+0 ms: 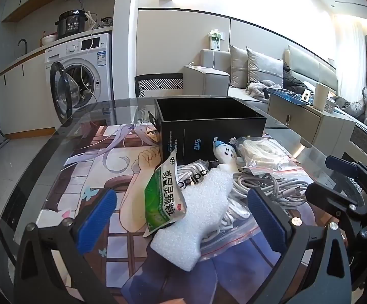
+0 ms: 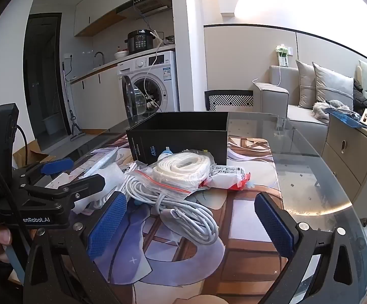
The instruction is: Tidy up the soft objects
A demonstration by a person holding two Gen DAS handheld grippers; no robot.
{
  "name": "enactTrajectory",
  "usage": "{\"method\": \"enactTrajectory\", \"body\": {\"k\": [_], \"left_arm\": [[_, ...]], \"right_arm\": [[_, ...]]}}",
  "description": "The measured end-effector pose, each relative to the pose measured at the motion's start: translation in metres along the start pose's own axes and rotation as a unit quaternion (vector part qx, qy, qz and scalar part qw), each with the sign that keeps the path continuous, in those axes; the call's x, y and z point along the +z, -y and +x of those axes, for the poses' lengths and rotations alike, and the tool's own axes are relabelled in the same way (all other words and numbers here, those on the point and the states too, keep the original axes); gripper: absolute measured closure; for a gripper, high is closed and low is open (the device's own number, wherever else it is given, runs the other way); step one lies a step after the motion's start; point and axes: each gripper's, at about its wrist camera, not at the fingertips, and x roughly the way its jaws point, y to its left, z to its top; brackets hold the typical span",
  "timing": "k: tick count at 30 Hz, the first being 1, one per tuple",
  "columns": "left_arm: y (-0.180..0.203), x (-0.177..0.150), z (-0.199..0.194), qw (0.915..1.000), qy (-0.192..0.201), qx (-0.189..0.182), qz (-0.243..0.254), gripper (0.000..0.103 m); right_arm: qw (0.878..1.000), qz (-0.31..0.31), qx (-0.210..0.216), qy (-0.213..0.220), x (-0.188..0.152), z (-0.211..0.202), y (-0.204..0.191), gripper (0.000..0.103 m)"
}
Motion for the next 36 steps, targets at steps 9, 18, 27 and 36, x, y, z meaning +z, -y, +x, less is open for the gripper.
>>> {"method": "enactTrajectory", "body": {"k": [9,18,27,36], "left_arm": [[0.0,0.0,-0.0002,1.0,0.003,0.001,0.001,0.0],[0.0002,0.0,-0.0001,1.0,0.002,-0.002,0.001,0.0],[0.0022,-0.0014,-0.0006,1.0,0.003,-0.001,0.002,0.0],[0.0023,-0.0015,-0.0005,1.0,0.003,-0.001,0.001,0.0]], "right_arm": [[1.0,-0.001,-0.001,0.001,-0.0002,0.0007,-0.0001,0.0],[1.0,-0.001,-0.001,0.0,0.0,-0.0003,0.0002,0.0],[1.0,-0.001,-0.001,0.0,-0.0001,0.0002,-0.0001,0.0],[1.0,-0.001,-0.001,0.0,-0.0001,0.0005,-0.0002,0.0]]}}
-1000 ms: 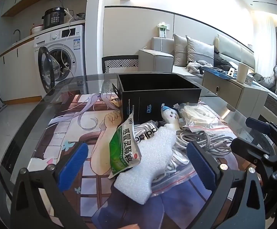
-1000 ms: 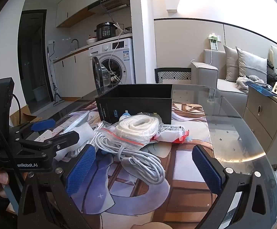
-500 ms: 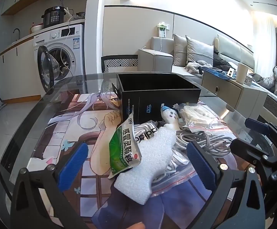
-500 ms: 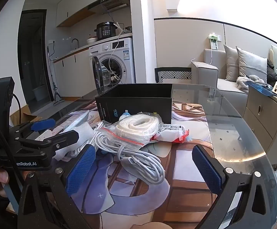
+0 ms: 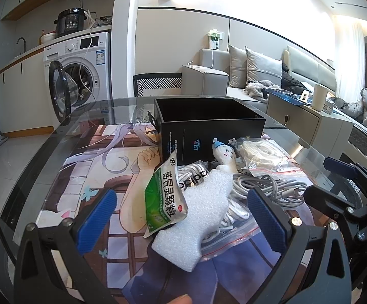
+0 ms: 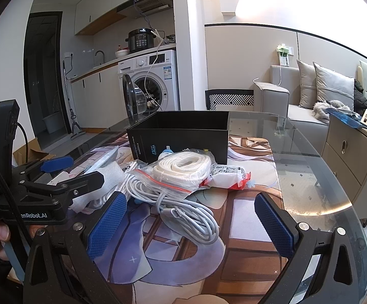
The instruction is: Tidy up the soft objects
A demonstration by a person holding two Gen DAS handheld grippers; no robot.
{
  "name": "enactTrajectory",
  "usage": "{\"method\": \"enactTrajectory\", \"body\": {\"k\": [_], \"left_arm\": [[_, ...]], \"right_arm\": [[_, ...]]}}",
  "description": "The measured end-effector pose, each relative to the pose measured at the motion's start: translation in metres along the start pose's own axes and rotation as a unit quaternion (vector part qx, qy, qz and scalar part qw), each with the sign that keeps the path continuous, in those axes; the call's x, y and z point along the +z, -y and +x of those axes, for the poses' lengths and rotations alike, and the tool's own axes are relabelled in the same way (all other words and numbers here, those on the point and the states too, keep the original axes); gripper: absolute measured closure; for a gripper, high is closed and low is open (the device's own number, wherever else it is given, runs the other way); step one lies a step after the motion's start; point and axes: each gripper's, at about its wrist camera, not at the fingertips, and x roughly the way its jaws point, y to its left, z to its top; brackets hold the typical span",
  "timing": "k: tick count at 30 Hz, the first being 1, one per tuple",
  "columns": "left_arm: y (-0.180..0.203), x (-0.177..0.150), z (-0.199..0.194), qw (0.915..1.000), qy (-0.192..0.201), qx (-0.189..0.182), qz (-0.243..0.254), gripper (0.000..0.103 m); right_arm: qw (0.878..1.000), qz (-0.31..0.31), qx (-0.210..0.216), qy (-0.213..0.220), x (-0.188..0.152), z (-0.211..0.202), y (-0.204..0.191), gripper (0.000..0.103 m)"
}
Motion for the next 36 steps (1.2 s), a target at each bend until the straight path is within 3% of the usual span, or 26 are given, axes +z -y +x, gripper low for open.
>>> {"method": "enactTrajectory", "body": {"k": [36], "left_arm": [[-0.011,0.01,-0.002,1.0,0.001,0.001,-0.007,0.0]], "right_arm": [[1.0,-0.002,0.0,-0.001,0.0,0.001,-0.001,0.0]]}}
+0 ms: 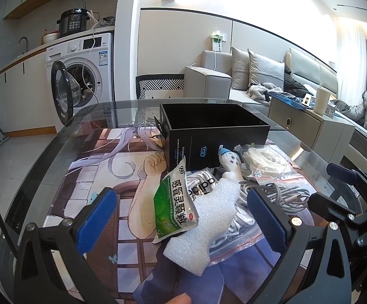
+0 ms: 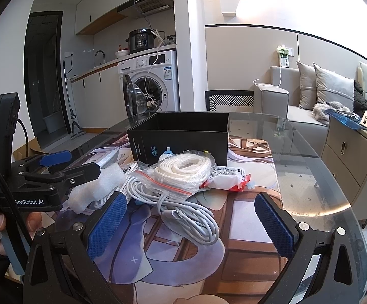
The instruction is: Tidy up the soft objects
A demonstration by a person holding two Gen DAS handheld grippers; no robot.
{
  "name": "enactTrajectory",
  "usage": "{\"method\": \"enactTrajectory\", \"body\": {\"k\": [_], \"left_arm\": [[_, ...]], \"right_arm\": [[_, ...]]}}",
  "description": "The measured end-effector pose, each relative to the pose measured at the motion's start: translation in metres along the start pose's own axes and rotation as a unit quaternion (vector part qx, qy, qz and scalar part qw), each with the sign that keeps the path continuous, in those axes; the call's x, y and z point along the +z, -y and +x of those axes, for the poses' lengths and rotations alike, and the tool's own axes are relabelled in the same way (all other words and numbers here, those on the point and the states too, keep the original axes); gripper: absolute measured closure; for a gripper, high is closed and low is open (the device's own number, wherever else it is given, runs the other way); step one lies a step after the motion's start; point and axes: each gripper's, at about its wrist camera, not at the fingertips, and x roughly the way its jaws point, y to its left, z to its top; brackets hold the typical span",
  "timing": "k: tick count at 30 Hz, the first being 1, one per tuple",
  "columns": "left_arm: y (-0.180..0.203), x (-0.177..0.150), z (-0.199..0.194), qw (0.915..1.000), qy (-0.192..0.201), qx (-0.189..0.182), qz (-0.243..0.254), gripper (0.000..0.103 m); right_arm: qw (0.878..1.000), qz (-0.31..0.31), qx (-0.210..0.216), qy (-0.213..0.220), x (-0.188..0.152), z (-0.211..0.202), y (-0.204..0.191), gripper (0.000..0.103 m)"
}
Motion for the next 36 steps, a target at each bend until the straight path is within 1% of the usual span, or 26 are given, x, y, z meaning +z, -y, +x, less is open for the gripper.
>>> {"method": "enactTrajectory", "body": {"k": [3,9,19,25,30,36], "left_arm": [[0.0,0.002,-0.002,1.0,0.001,0.0,0.002,0.0],[-0.002,0.006,-0.005,1.0,0.005,0.0,0.001,0.0],[-0.002,0.01,-0.011,0.9998,0.021,0.001,0.004,0.0],[-0.003,0.014,-0.014,0.9996,0.027,0.004,0.009,0.0],[-0.007,0.015,-0.009,0.9998,0.017,0.003,0.012,0.0],[-0.01,0.014,-0.005,0.9998,0.014,0.001,0.013,0.0]], "right_arm": [[1.0,-0.002,0.002,-0.002,0.002,-0.001,0.004,0.0],[1.0,-0.008,0.007,-0.003,0.005,-0.001,-0.008,0.0],[1.0,-0.014,0.019,0.003,0.006,-0.002,-0.012,0.0],[1.0,-0.012,0.024,-0.008,0.01,0.004,-0.012,0.0],[1.0,-0.01,0.02,-0.02,0.011,0.01,-0.008,0.0],[0.999,-0.011,0.013,-0.031,0.007,0.012,-0.006,0.0]]}}
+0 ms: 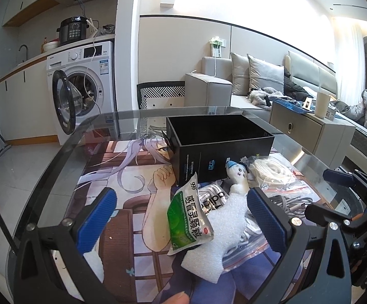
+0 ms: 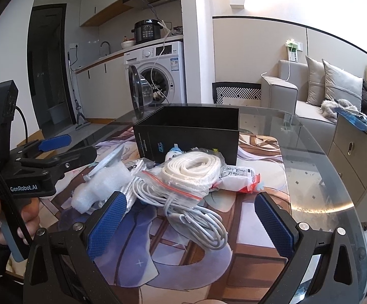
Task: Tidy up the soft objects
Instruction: 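Move left tool toward green packet while right tool grasps bagged white strap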
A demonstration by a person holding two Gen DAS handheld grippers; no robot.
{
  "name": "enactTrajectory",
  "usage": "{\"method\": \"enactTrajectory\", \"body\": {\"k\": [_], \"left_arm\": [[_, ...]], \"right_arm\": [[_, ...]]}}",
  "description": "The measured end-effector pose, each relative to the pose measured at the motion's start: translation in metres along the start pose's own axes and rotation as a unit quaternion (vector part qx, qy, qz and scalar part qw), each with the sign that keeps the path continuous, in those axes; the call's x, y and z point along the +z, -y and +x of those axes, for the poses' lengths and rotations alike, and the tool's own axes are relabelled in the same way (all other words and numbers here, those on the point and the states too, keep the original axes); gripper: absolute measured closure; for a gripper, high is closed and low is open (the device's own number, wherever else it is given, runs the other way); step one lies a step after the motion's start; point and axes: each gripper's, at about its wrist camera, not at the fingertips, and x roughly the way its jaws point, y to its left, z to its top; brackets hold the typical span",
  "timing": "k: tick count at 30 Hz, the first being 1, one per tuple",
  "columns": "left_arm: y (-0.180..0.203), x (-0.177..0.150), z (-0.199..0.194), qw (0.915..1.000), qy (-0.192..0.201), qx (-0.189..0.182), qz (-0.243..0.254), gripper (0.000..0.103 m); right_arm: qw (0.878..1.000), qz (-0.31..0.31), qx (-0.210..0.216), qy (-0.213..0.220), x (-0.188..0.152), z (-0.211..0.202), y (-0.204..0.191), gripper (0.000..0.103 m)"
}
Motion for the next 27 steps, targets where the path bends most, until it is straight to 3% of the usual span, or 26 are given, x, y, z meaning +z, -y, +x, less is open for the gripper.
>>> {"method": "enactTrajectory", "body": {"k": [19,27], "left_arm": [[-0.017,0.0,0.014,0.9991,-0.033,-0.015,-0.021,0.0],[-0.02,0.001,0.019,0.9986,-0.042,-0.001,-0.032,0.0]], "right_arm": [[1.0,0.0,-0.013,-0.008,0.013,0.015,-0.001,0.0],[1.0,-0.008,-0.014,-0.015,0.028,0.028,-0.006,0.0]]}}
